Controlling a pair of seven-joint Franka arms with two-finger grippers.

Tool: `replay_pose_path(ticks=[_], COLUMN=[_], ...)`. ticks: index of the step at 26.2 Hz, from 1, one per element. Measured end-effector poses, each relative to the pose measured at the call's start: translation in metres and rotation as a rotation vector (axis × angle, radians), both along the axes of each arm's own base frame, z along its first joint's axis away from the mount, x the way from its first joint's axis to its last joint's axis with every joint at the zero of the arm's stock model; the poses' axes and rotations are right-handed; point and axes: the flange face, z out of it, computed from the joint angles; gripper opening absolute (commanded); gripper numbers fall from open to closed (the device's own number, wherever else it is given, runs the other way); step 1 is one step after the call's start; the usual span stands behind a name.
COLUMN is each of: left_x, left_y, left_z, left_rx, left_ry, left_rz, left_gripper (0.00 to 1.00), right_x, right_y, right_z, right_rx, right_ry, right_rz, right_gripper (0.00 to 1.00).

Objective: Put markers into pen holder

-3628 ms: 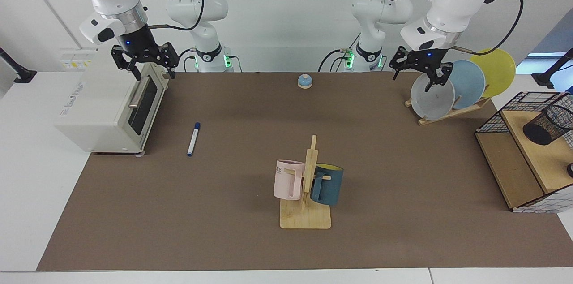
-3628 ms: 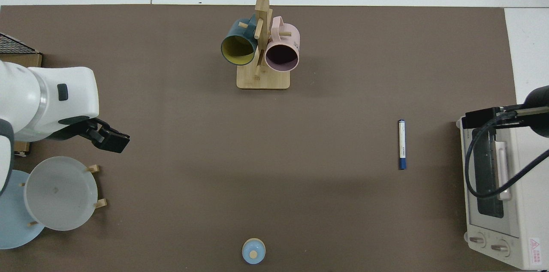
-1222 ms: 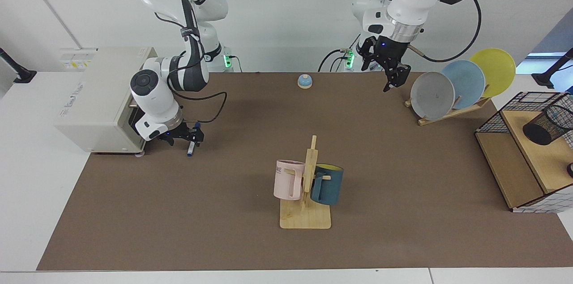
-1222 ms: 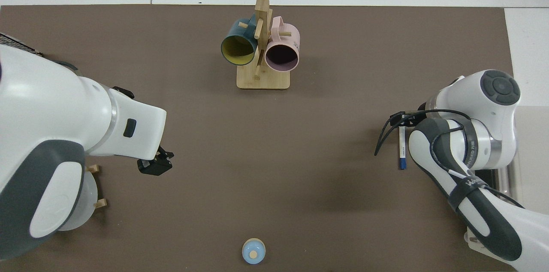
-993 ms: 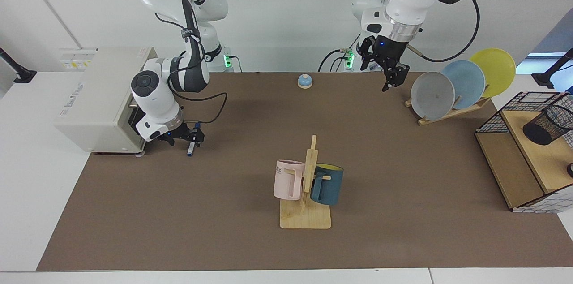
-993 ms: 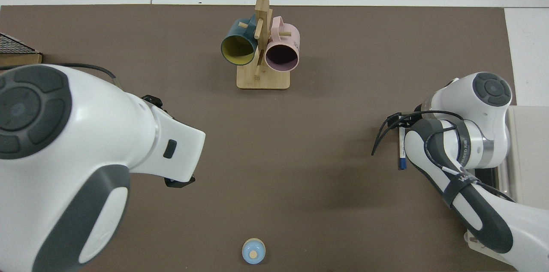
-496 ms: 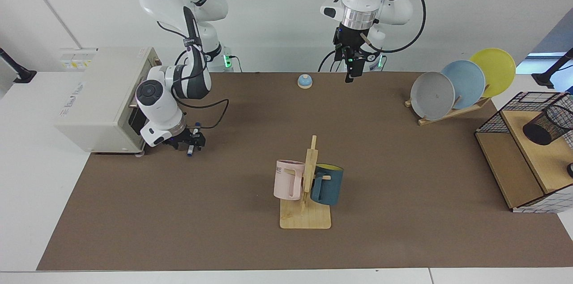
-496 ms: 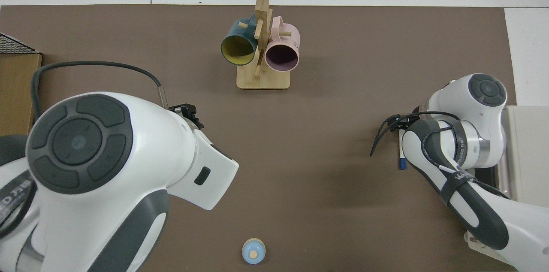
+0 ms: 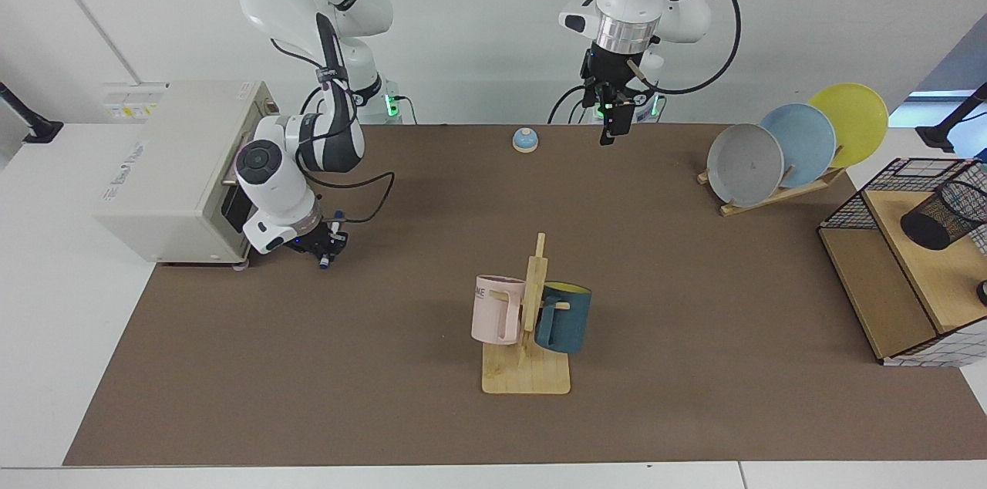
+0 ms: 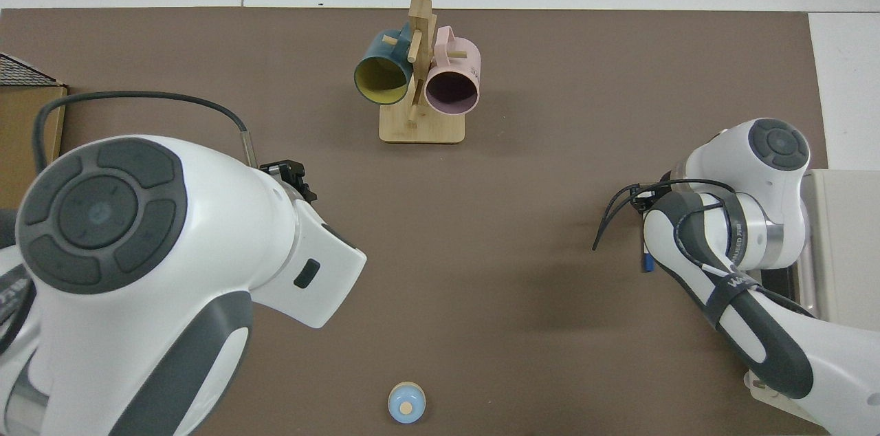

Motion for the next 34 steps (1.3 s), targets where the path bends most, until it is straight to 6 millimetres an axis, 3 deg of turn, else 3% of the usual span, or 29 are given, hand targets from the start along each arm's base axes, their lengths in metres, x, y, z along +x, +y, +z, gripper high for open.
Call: replay_pose_path(ticks=[6, 11, 21, 34], left_x=[0.008, 0.009, 0.008, -0.002], left_y=[0.015, 0.018, 0.018, 0.010], left_z=[0.000, 0.000, 0.000, 0.014], left_rx=[0.001, 0.003, 0.007, 0.010], left_ry=[0.000, 0.001, 0.004, 0.006], left_rz=[-0.010, -0.016, -0.019, -0.023], left_gripper=[1.00, 1.00, 1.00, 1.00], right_x=[0.003, 0.016, 0.042, 0.044], right_y=[0.000, 0.009, 0.083, 0.158], right_z=[0.004, 0.028, 0.094, 0.131], right_rx=[0.007, 0.080, 0.262, 0.447], right_ry=[-0.008, -0.001, 0.047, 0.211], right_rz=[-0.017, -0.171, -0.539, -0.945], right_gripper=[0.00, 0.00, 0.00, 0.00])
